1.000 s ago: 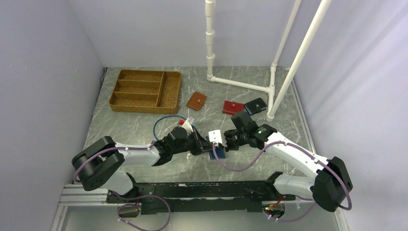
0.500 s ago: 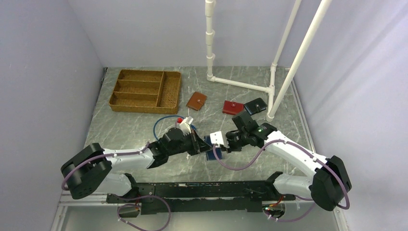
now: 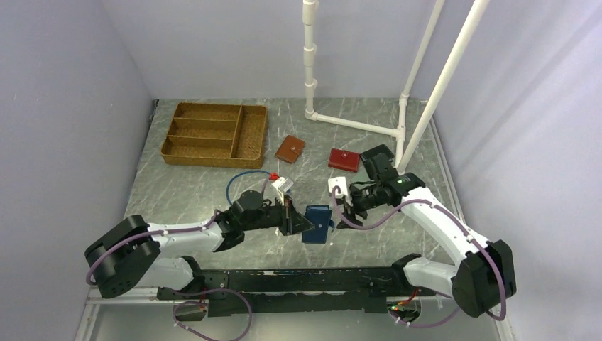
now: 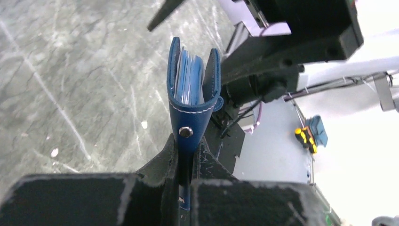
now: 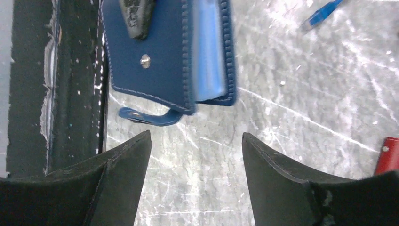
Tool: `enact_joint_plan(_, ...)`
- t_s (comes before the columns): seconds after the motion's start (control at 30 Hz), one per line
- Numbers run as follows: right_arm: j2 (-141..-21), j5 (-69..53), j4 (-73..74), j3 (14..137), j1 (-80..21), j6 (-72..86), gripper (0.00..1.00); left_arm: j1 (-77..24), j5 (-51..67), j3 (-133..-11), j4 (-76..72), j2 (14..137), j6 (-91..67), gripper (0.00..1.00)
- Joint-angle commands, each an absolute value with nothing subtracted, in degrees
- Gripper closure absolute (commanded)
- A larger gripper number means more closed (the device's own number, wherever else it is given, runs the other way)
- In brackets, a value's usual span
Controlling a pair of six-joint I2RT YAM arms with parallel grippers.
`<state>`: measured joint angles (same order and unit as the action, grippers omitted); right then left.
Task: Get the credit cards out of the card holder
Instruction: Open the card holder at the center of the board.
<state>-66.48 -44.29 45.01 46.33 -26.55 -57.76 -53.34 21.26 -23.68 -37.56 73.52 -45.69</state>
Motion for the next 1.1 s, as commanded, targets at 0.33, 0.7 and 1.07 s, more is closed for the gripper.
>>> enact_joint_plan(0.33,-64.15,-65.1,46.71,50.69,-23.12,-52.03,0.09,-53.51,30.77,-27.12,-31.14,67.15,-26.66,1.0)
enact_joint_plan(0.7,-64.45,-65.78,43.57,49.84,-23.35,-47.62,0.09,-53.46,35.45,-23.98,-37.5,64.19,-19.37,1.0)
enact_joint_plan(1.07,-65.23,-64.76,43.29,48.96,-26.41,-48.27,0.14,-53.47,40.16,-21.85,-45.78,64.55,-19.4,1.0)
